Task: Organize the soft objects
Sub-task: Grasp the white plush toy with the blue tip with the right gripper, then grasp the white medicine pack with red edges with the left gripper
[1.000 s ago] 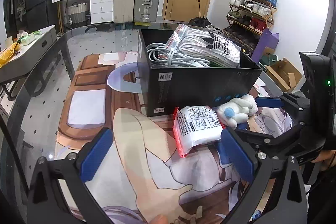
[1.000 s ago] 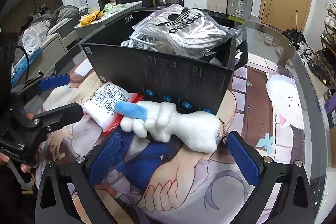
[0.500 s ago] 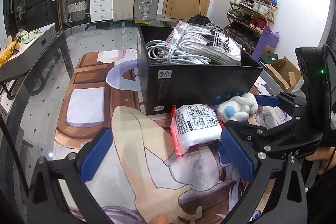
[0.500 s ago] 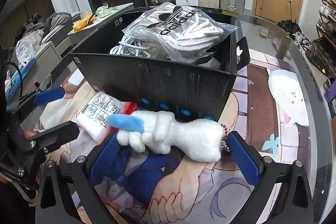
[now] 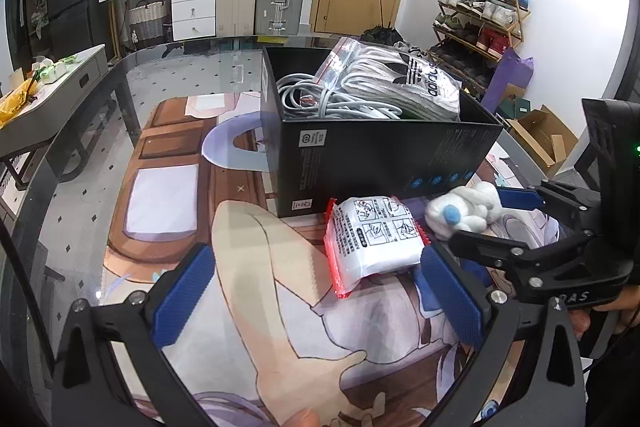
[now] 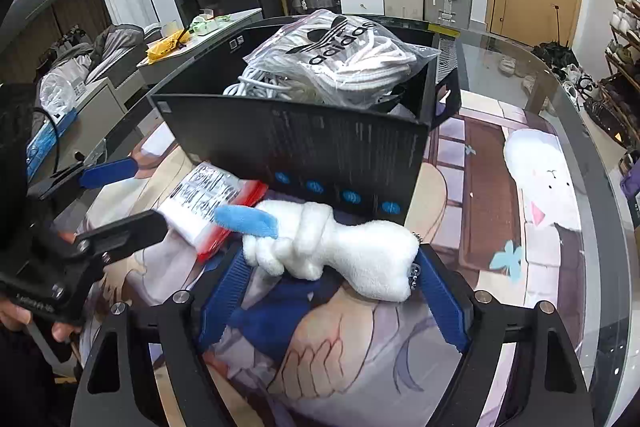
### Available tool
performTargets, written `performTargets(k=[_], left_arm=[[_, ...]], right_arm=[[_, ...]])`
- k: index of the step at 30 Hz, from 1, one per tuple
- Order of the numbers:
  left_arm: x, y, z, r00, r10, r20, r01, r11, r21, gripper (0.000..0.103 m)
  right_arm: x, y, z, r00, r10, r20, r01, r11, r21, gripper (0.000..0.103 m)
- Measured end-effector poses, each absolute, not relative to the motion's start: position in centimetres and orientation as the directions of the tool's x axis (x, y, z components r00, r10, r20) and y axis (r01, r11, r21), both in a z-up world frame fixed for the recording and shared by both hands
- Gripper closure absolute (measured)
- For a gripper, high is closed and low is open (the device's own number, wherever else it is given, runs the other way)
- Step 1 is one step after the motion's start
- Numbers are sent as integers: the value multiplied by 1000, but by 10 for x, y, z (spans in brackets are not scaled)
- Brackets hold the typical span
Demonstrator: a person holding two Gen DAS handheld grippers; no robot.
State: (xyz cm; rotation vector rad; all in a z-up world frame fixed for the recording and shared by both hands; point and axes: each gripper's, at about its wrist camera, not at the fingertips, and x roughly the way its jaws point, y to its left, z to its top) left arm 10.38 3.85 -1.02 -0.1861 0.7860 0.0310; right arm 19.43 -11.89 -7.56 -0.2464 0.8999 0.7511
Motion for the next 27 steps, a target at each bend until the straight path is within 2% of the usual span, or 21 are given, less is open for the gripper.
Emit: performTargets(k=[10,20,27], left_arm=[[109,19,-7,685,13,-728,-90,994,-67,0],[121,5,-6,664,-48,-746,-42,994,-101,0],[135,-5,-11,638,-19,-770,-51,996,-67,1]], right_arm=[[187,-138,-54,403,537,-741,-692,708,137,19],[183,-150,-43,410,562,-718,-693,704,156,19],[184,-156,-42,416,561,-715,-680,715,165,19]])
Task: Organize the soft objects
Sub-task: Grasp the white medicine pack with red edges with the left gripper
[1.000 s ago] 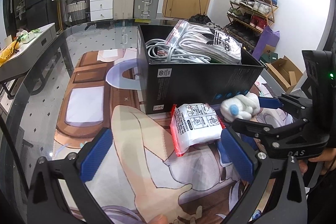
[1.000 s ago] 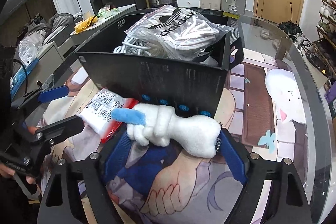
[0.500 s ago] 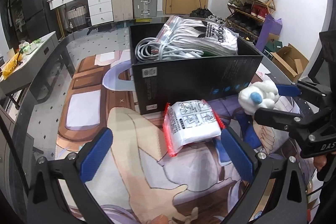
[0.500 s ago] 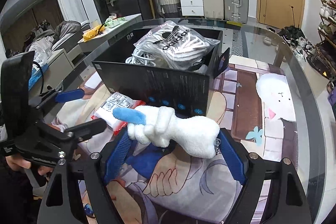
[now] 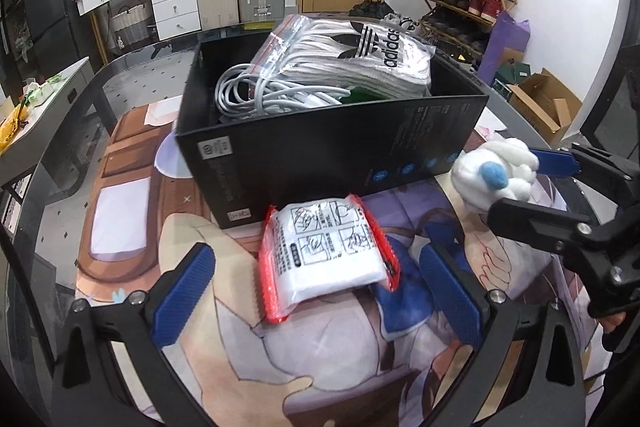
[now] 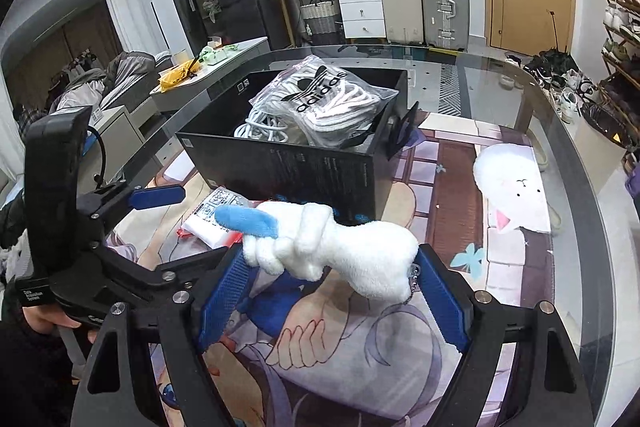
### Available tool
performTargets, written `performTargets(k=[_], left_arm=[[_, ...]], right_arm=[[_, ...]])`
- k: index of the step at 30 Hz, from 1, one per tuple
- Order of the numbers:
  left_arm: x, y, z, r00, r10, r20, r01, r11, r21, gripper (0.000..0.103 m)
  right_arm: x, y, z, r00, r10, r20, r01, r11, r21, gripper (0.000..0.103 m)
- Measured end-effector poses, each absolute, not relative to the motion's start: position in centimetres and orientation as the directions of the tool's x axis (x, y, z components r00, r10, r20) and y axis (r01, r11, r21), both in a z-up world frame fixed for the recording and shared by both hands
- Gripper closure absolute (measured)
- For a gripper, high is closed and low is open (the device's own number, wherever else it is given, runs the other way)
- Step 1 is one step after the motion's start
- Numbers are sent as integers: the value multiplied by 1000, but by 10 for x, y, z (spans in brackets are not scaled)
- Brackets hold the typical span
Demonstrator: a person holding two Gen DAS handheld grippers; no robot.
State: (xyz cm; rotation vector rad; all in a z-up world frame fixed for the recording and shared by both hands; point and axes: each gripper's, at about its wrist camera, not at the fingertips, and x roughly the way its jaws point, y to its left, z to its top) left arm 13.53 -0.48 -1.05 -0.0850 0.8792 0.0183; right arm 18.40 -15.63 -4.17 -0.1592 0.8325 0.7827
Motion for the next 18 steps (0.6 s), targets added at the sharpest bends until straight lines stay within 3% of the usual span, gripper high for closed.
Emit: performTargets(k=[6,8,18], left_arm=[[143,-10,-14,616,-10,-788,-43,998,-46,5],[144,-10,-16,612,-12,-791,-40,998,-47,14],[142,-12,-17,608,-25,-794,-19,999,-46,25]], right_arm=[[187,-159,-42,418,560,-716,-675,718,168,19],[187,-159,-42,417,560,-716,-675,718,168,19],[186,-158,-41,416,559,-717,-678,716,166,19]])
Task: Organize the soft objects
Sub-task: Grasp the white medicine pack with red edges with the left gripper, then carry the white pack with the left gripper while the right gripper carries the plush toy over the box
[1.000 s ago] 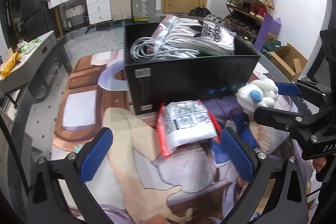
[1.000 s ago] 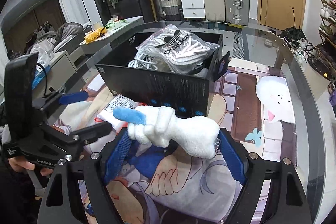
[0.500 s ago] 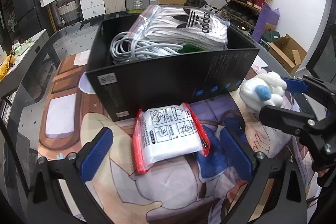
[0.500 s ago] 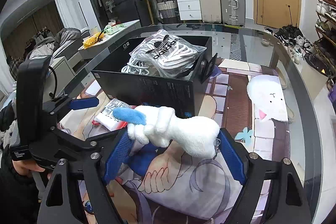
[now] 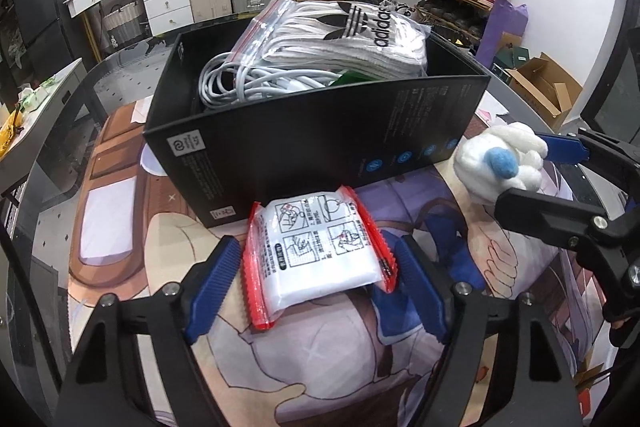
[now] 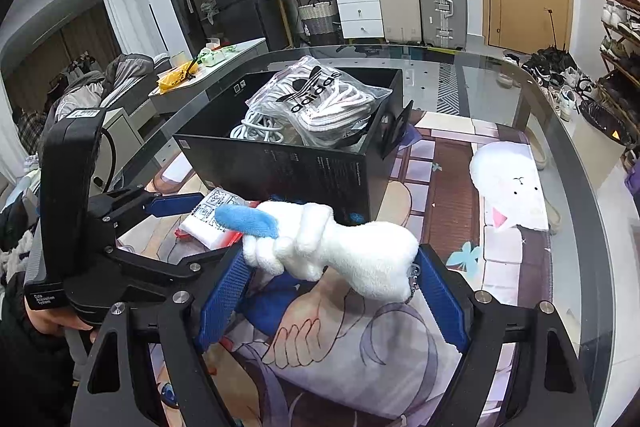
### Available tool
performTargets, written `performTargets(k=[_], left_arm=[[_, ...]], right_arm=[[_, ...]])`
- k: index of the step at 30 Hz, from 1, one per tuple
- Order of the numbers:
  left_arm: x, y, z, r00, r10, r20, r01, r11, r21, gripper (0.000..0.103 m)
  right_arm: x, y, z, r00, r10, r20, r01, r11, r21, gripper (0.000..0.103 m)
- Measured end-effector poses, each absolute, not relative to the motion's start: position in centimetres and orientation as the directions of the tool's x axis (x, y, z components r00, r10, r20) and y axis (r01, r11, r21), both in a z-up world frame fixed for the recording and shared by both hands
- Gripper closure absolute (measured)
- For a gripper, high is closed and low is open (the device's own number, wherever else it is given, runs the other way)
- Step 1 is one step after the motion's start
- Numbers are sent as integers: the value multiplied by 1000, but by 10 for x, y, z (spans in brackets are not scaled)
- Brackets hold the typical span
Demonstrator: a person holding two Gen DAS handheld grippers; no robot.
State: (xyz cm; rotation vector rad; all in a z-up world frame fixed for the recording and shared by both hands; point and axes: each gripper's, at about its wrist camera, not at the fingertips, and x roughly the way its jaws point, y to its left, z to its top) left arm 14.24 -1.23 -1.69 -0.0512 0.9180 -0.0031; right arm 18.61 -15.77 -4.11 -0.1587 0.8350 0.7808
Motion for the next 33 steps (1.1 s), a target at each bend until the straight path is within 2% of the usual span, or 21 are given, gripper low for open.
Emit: performTargets(k=[2,5,10,23,33], left_arm=[[141,-14,-17,611,-15,-792,-15,999,-31,36],[139,-12,-15,619,-33,-785,-5,999,-46,44],[135,-6,-12,630,-66,-774,-7,996,-90,51],[101,-3,6,699,-88,-710,-4,992,-127,53],[89,13,37,767,-86,-635,-17,988,-155,53]], right_arm=[[186,-157,-41,415,560,-717,-678,716,167,19],[186,-157,-41,414,559,-718,-679,715,166,19],[184,-155,-41,415,560,-717,-684,712,159,19],[182,-156,-35,426,573,-701,-687,709,162,19],[176,-160,-18,459,606,-650,-693,702,165,19]])
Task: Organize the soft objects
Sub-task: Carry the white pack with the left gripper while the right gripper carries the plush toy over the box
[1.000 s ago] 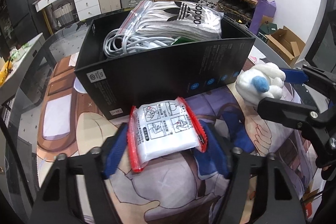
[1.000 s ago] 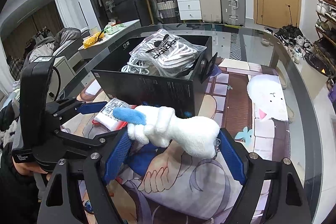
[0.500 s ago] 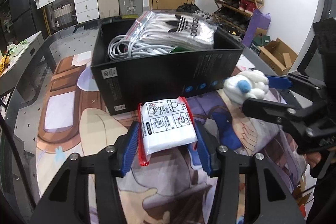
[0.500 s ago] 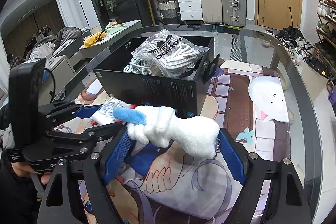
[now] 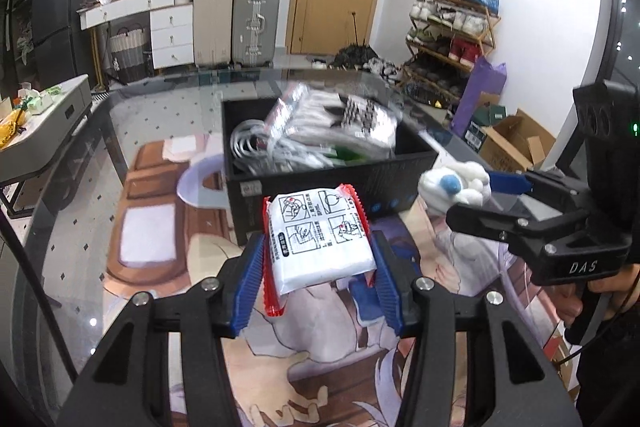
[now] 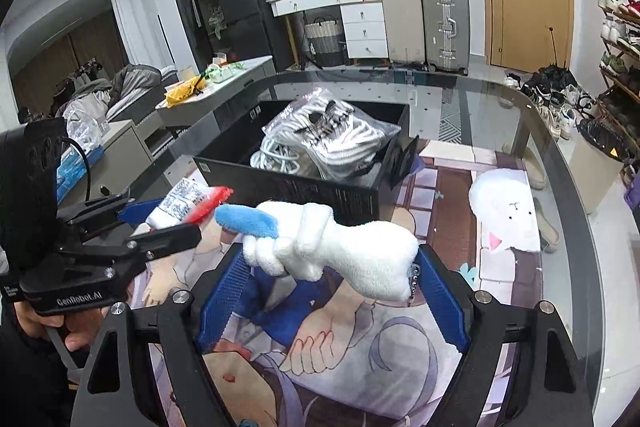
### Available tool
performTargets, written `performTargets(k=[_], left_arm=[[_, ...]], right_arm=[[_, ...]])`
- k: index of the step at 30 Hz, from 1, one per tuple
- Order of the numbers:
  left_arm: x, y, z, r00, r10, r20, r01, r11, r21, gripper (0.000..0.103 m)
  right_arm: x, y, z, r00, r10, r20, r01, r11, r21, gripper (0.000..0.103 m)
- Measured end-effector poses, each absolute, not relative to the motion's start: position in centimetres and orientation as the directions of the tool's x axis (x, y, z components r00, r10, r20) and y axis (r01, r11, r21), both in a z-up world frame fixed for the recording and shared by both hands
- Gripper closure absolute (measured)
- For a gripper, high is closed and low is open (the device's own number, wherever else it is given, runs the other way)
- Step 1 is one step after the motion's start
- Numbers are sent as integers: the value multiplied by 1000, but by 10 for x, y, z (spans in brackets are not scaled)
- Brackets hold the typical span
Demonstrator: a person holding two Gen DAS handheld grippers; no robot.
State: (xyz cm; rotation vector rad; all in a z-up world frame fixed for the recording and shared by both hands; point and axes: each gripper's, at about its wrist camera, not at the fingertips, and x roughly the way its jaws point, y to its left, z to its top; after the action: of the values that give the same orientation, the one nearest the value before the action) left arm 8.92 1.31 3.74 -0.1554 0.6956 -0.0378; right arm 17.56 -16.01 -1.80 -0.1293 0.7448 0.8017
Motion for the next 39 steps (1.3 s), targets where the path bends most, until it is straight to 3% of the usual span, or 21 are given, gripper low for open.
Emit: performTargets(k=[12,39], left_arm=[[103,26,69,817,-97,-568,-9,983,-181,53],[149,62,73,822,-93,-562,-45,973,-226,52]], right_arm=[[173,-159,0,488,645,-589,-681,703,206,19],[214,-81,6,480,551,-682,-719,693,54,19]])
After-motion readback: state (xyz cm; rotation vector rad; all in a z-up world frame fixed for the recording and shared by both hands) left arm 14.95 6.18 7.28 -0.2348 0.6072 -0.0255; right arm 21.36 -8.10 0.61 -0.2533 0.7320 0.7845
